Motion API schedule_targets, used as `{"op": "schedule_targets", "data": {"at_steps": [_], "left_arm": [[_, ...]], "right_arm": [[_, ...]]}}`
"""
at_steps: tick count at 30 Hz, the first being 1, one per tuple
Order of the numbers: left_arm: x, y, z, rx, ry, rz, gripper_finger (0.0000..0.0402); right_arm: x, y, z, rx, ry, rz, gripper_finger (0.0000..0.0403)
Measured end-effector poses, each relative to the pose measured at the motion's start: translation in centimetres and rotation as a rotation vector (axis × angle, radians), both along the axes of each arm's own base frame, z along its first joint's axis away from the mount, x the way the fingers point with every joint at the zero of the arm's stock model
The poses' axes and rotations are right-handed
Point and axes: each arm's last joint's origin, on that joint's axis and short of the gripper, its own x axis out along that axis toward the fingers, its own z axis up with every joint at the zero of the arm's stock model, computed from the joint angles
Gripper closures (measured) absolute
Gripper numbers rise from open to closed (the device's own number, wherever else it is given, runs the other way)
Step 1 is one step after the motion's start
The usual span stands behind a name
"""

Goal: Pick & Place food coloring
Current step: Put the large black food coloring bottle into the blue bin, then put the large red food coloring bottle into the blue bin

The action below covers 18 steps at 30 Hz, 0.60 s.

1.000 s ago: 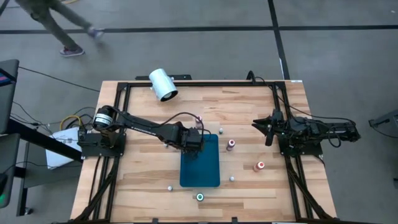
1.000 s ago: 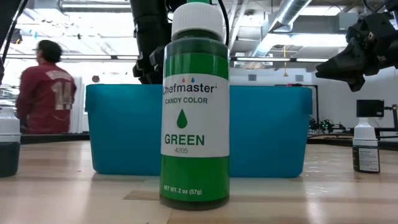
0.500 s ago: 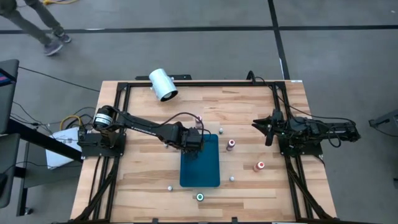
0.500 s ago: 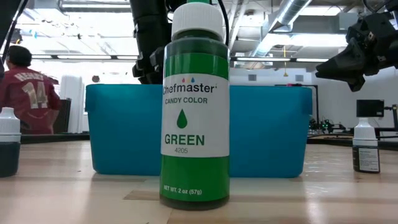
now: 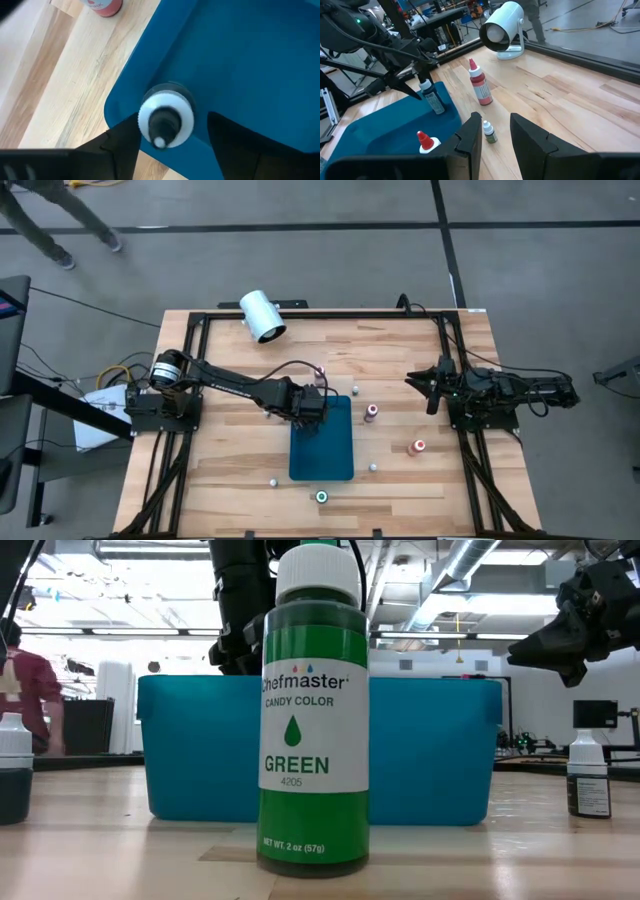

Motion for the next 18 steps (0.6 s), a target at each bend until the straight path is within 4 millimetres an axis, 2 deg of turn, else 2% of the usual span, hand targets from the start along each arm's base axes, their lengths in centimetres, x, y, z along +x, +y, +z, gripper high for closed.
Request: {"op": "schedule_targets", "data": {"at_steps": [8,18], "left_arm": [[0.2,0.0,0.4,0.001,-0.001,-0.019,0.0161],[-0.3,0.1,3.0,0.045,0.096,-0.042,0.0160]], "right_arm": [[0.0,0.0,0.0,0.000,0.000,0.000,0.0310],[0.0,0.0,0.0,0.000,0.000,0.000,0.0310]]}}
